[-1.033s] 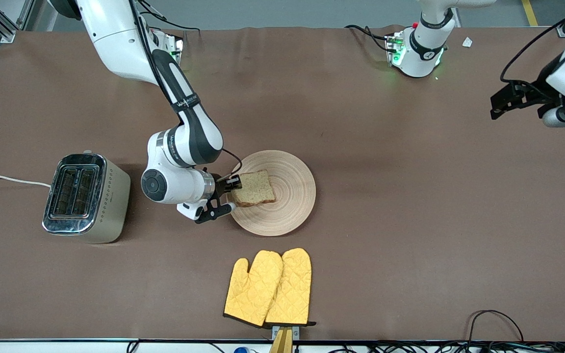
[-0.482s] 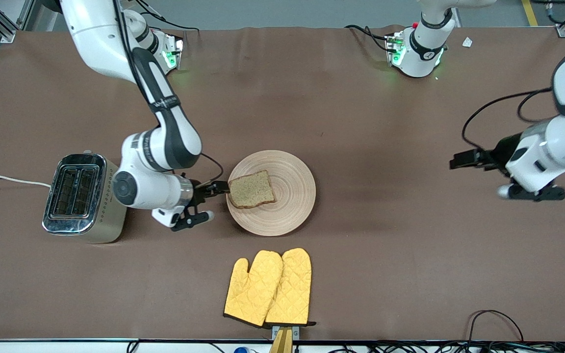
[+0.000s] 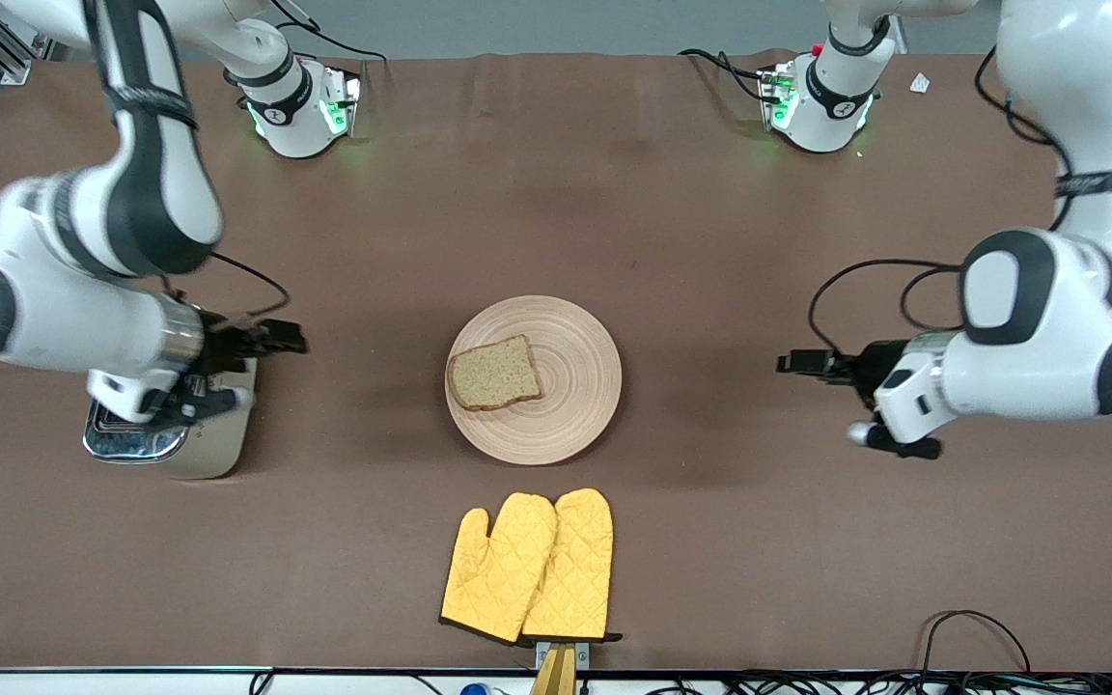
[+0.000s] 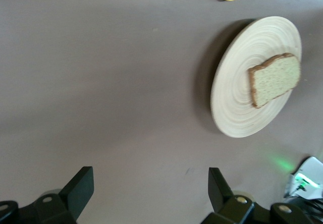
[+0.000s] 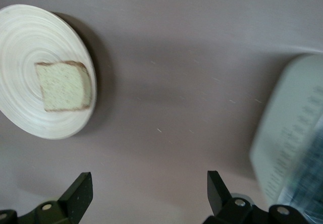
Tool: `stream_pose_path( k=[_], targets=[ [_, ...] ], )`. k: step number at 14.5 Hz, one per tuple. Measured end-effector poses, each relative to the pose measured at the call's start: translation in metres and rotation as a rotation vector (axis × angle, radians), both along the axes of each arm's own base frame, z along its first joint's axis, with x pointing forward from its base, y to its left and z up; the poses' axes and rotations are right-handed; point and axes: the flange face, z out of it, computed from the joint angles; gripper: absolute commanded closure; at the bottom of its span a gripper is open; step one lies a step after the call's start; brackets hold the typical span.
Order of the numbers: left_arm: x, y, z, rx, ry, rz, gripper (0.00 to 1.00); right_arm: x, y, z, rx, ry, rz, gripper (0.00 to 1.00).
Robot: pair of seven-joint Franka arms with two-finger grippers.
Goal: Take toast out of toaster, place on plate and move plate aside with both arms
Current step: 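Withdraw the right gripper while the left gripper reaches the plate rim, then close the left gripper on the wooden plate rim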
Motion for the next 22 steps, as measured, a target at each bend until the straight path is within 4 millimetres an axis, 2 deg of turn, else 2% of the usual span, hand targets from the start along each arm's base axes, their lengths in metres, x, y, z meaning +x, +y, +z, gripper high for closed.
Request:
stream_pose_path(
  k=[2,4,6,7,9,12,15,16,19,22],
  targets=[
    [0.003,-0.022,-0.033,-0.056,-0.016,-0.047,0.03,-0.013,-0.025,0.035,-0.071,-0.017,0.012,0.0],
    [0.004,-0.042,-0.056,-0.113,-0.041,-0.076,0.09,-0.026,-0.052,0.064,-0.094,-0.023,-0.012,0.0],
    [0.003,-0.061,-0.076,-0.165,-0.046,-0.078,0.25,-0.04,-0.088,0.087,-0.095,-0.014,-0.056,0.0],
    [0.002,-0.072,-0.086,-0.183,-0.045,-0.08,0.29,-0.048,-0.103,0.097,-0.108,-0.006,-0.071,0.0],
    [-0.004,-0.091,-0.104,-0.228,-0.019,-0.07,0.3,-0.065,-0.121,0.116,-0.129,0.007,-0.081,0.0],
    [-0.009,-0.111,-0.137,-0.305,-0.004,-0.035,0.39,-0.081,-0.133,0.137,-0.153,0.003,-0.081,0.0],
    [-0.019,-0.127,-0.173,-0.383,0.014,-0.02,0.43,-0.091,-0.14,0.148,-0.165,0.007,-0.104,0.0],
    [-0.023,-0.134,-0.186,-0.421,0.019,-0.007,0.48,-0.094,-0.141,0.152,-0.168,0.003,-0.109,0.0],
    [-0.032,-0.15,-0.204,-0.452,0.033,-0.005,0.52,-0.096,-0.146,0.157,-0.167,-0.008,-0.122,0.0],
    [-0.036,-0.154,-0.214,-0.464,0.053,0.014,0.58,-0.095,-0.146,0.159,-0.167,-0.014,-0.126,0.0]
  ],
)
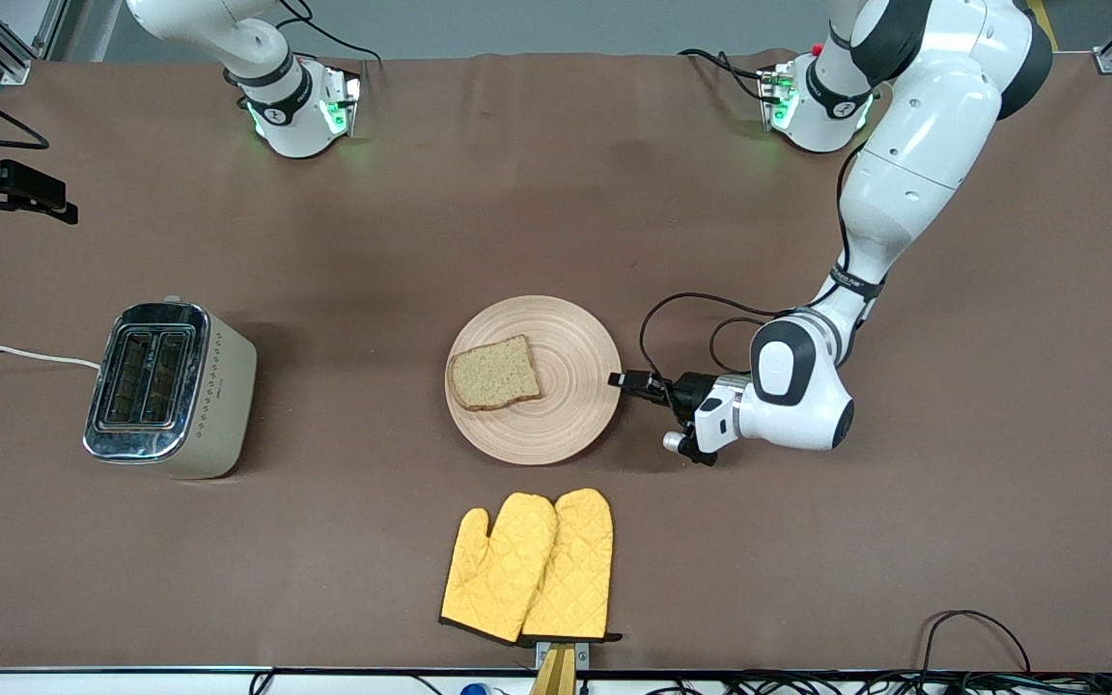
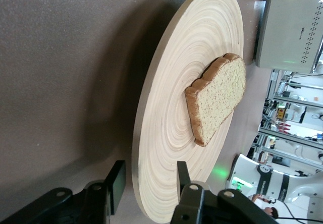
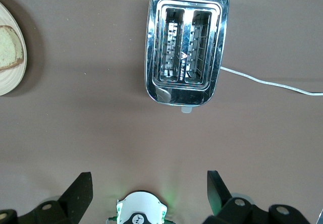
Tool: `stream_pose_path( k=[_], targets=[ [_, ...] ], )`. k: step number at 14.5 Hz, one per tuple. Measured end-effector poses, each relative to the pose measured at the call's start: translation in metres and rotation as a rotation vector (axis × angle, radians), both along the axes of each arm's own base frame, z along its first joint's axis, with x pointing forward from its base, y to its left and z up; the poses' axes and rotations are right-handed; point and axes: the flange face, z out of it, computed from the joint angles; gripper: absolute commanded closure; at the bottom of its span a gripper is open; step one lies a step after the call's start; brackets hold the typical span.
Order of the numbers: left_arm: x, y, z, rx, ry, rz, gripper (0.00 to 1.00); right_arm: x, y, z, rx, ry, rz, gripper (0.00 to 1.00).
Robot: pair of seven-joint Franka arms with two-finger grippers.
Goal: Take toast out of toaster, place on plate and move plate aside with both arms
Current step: 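Close the left gripper on the wooden plate rim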
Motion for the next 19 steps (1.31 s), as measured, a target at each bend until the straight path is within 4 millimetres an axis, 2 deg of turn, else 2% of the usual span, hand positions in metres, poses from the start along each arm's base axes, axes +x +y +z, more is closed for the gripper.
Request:
stream_pose_path(
  k=[3,6,10,17,19],
  targets=[
    [-0.002,-0.002,-0.007,-0.016,0.021,0.021,0.64,0.0,0.0,0.001,-0.001,-0.003,-0.002,0.0],
    [-0.003,-0.002,-0.016,-0.011,0.028,0.038,0.81,0.0,0.0,0.002,-0.001,-0.004,-0.002,0.0],
    [-0.006,-0.003,-0.025,-0.015,0.044,0.047,0.99,0.0,0.0,0.007,-0.002,-0.016,-0.003,0.0],
    [-0.004,-0.006,-0.019,-0.036,0.025,0.041,1.0,0.0,0.0,0.007,-0.002,-0.016,-0.004,0.0],
    [0.001,-0.003,-0.012,-0.041,0.013,0.044,1.0,0.0,0.0,0.007,-0.002,-0.015,-0.004,0.0]
  ],
)
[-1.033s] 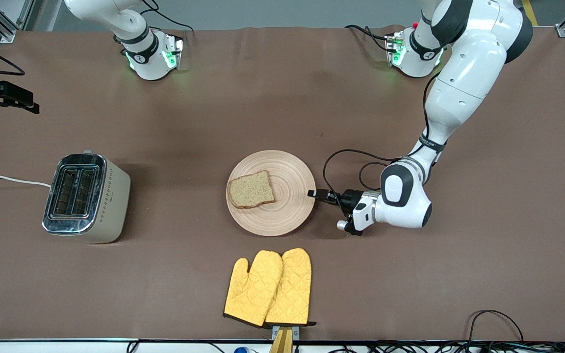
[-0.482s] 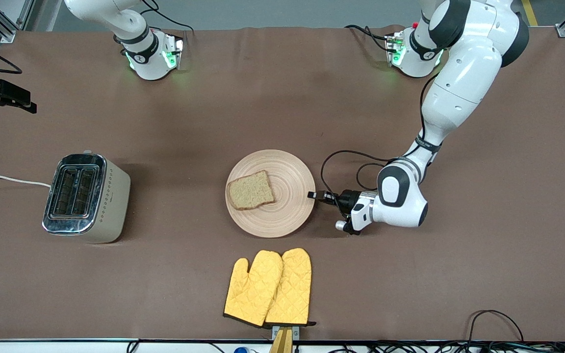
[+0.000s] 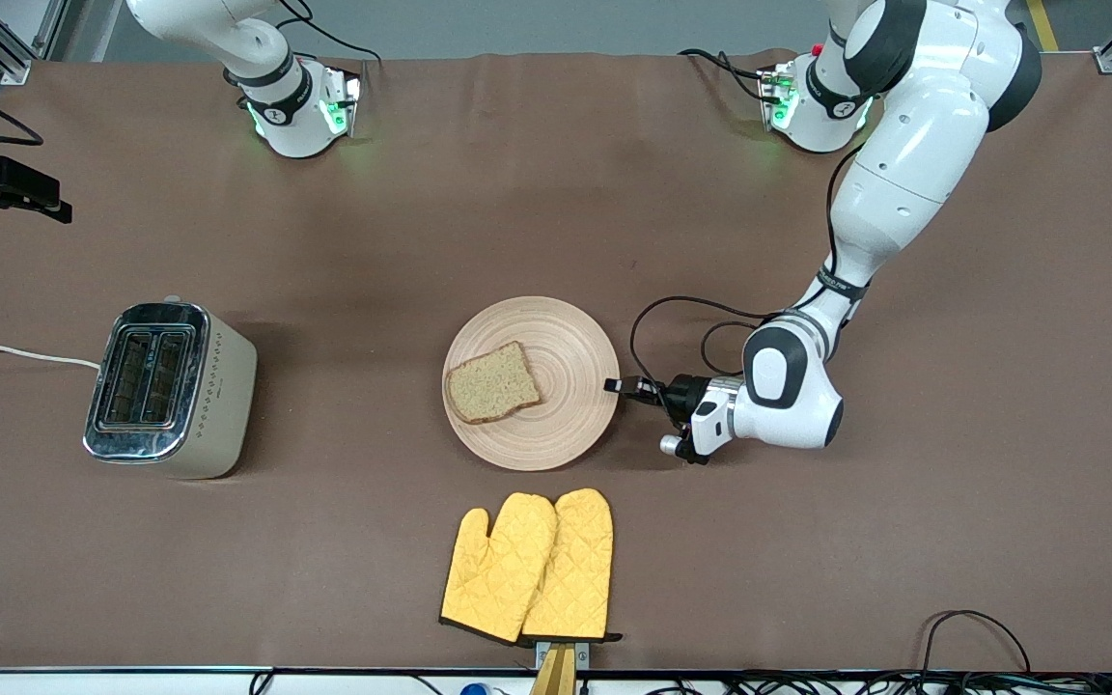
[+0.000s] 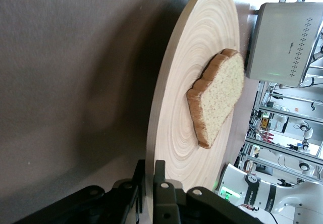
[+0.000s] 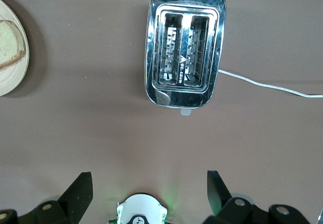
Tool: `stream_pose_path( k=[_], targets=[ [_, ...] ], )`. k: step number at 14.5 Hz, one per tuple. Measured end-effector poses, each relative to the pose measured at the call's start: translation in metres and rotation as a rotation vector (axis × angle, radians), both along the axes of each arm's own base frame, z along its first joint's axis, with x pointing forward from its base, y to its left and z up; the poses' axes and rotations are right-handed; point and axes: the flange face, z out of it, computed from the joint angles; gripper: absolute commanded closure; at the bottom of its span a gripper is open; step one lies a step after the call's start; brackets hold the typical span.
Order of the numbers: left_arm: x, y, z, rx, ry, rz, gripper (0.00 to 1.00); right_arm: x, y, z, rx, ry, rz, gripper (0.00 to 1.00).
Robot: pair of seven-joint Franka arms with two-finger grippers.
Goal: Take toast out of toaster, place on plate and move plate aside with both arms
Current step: 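Close the left gripper on the wooden plate rim, then slide the wooden plate with the left gripper away from the toaster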
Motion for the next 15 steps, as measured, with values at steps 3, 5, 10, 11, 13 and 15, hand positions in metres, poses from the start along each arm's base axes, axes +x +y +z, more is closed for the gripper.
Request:
stream_pose_path(
  k=[3,5,10,11,13,15],
  targets=[
    [0.013,0.011,0.041,-0.038,-0.022,-0.019,1.0,0.0,0.0,0.0,0.0,0.0,0.0,0.0],
    [0.028,0.037,0.084,-0.075,-0.042,-0.02,1.0,0.0,0.0,0.0,0.0,0.0,0.001,0.0],
    [0.06,0.146,0.163,-0.093,-0.113,0.038,0.99,0.0,0.001,0.001,0.0,-0.003,0.003,0.0],
    [0.063,0.165,0.171,-0.09,-0.124,0.057,0.99,0.0,0.001,0.001,0.0,-0.003,0.003,0.0],
    [0.069,0.204,0.18,-0.055,-0.155,0.08,1.0,0.0,0.001,0.001,0.0,-0.003,0.003,0.0],
    [0.073,0.244,0.189,-0.017,-0.185,0.089,0.99,0.0,0.001,0.001,0.0,-0.003,0.003,0.0]
  ],
)
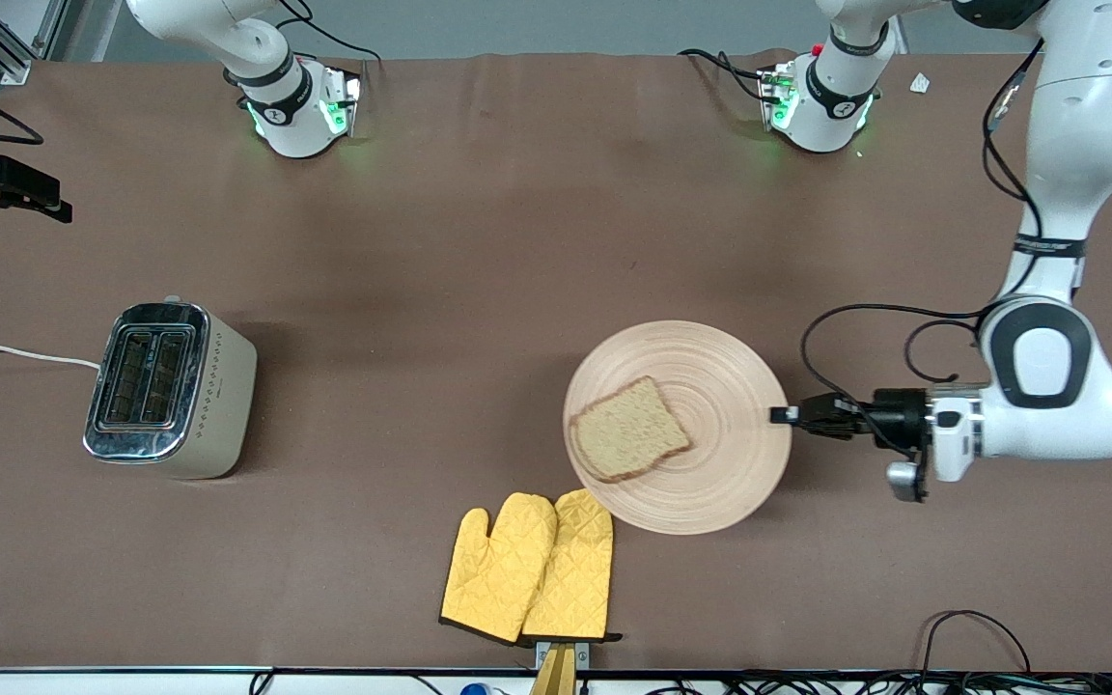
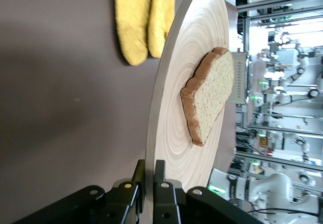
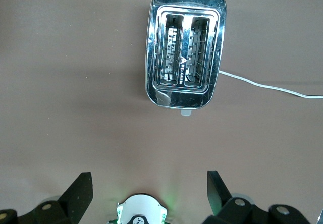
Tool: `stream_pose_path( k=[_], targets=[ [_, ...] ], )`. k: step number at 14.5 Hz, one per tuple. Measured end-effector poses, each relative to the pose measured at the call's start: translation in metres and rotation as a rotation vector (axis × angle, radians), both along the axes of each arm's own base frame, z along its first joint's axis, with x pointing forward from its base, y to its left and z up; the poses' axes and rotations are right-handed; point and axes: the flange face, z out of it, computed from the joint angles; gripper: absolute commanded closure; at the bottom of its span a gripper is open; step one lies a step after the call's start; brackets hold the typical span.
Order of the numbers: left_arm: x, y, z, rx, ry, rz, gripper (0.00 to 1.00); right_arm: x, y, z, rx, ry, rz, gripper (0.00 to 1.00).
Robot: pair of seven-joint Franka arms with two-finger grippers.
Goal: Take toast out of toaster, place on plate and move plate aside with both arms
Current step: 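Slide the wooden plate with the left gripper away from the toaster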
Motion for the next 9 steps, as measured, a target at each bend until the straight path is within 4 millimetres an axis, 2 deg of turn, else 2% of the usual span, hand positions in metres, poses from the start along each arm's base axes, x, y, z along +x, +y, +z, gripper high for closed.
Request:
stream_pose_path(
  k=[4,9],
  targets=[
    [-0.003,0.077,0.008,0.012,-0.011,0.0,1.0,0.0,0.0,0.0,0.0,0.0,0.0,0.0],
    [-0.02,0.167,-0.008,0.062,-0.043,0.007,0.99,0.0,0.0,0.0,0.0,0.0,0.0,0.0]
  ],
)
